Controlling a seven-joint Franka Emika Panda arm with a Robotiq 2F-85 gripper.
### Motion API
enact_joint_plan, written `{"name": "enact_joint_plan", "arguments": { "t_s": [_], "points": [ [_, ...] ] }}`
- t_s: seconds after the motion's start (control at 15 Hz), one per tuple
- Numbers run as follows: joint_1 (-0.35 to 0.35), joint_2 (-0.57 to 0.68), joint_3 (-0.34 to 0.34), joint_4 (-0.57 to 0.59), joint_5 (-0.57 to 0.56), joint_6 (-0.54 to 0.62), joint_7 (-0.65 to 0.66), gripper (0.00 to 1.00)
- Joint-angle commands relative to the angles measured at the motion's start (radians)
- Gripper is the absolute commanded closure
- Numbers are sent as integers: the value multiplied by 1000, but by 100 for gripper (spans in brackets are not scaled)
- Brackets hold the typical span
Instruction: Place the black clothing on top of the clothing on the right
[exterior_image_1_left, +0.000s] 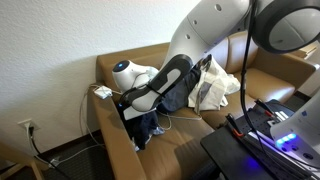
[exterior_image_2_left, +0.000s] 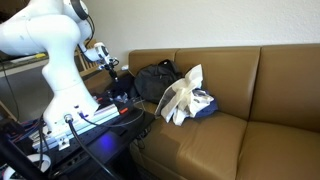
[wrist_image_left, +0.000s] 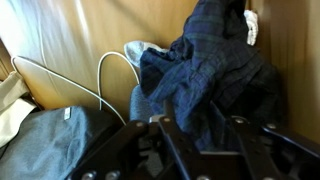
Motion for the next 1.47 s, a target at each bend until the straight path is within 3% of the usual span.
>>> {"name": "enact_joint_plan", "arguments": {
  "t_s": [0.0, 0.2, 0.53, 0.93, 1.0, 1.07, 1.13, 1.2, 1.4],
  "points": [
    [18, 19, -15, 37, -30, -34, 31, 88],
    [41, 16, -31, 34, -60, -30, 62, 100],
    [106, 3, -79, 16, -128, -12, 170, 100],
    [255, -98, -227, -176, -254, 223, 498, 100],
    [279, -103, -251, -190, -277, 225, 530, 96],
    [267, -109, -240, -196, -270, 223, 530, 73],
    [177, -114, -155, -190, -215, 223, 431, 71],
    [129, -105, -127, -186, -187, 240, 389, 69],
    [-41, -47, -6, -143, -89, 271, 198, 48]
  ]
}}
